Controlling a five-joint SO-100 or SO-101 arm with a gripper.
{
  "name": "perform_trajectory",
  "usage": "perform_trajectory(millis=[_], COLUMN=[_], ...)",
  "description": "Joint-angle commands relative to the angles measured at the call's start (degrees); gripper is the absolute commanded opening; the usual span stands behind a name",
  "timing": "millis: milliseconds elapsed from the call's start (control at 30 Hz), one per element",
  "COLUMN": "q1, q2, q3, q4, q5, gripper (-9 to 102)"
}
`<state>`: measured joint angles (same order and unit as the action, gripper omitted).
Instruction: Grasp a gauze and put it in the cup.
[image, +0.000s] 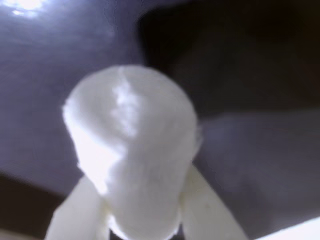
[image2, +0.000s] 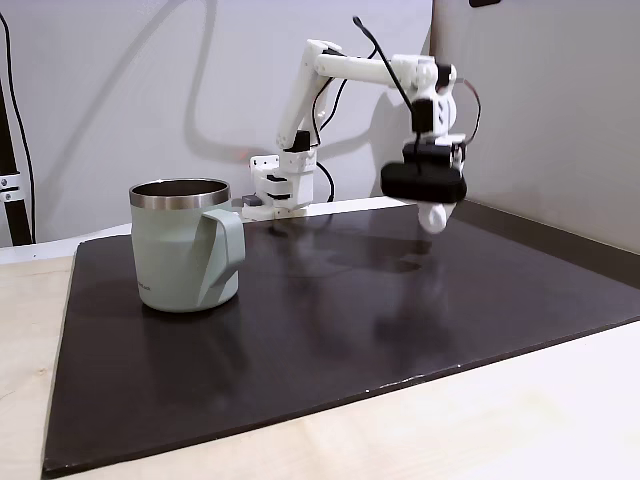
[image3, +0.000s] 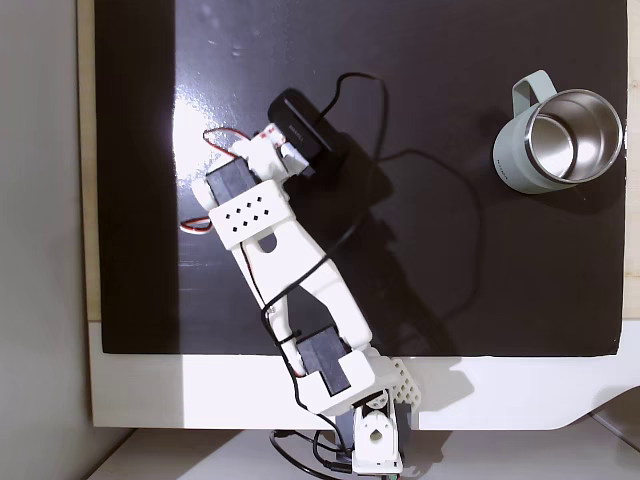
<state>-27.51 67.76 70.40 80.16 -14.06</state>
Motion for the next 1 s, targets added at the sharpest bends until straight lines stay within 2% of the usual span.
perform_trajectory(millis=[0, 200, 400, 733, 967], q1=[2.64, 9.32, 21.53, 45.97, 57.30], q2=[2.81, 3.34, 9.14, 16.44, 15.73], q3=[-14.59, -32.43, -34.19, -33.66, -33.57], q4=[7.29, 19.69, 22.50, 21.71, 17.14], q5=[1.32, 2.20, 3.78, 3.52, 4.66], gripper=[0, 0, 0, 0, 0])
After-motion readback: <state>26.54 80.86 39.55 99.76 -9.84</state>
